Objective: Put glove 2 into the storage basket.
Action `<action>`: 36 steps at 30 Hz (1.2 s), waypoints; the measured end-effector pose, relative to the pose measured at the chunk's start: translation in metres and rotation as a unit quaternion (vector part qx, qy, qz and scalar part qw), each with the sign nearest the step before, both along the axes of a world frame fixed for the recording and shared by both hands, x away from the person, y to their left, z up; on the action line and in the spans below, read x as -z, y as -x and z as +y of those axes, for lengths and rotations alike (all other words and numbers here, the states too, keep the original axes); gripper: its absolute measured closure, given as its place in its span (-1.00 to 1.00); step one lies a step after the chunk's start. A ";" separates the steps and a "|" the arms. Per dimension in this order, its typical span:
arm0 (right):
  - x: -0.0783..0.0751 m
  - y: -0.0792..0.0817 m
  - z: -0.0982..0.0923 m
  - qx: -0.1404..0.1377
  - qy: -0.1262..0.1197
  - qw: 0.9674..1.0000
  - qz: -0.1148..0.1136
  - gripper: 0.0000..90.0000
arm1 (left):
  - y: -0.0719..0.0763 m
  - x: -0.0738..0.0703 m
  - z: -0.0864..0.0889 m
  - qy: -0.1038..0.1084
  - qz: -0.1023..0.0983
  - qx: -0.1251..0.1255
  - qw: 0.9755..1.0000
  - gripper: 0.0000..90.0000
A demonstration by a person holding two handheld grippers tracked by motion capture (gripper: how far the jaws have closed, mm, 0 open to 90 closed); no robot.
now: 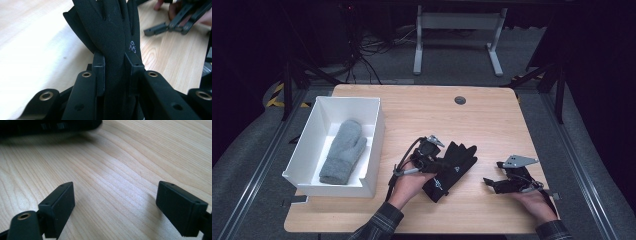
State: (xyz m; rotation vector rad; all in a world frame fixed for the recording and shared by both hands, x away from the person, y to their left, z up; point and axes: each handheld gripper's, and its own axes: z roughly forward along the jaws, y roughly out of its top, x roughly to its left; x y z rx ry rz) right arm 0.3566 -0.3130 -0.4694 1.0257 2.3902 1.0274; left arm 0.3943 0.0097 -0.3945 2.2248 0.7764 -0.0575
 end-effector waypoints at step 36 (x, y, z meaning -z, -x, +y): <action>0.000 0.000 0.000 0.002 0.002 1.000 -0.001 -0.65 | -0.006 -0.138 0.159 0.038 -0.078 -0.167 0.982 0.66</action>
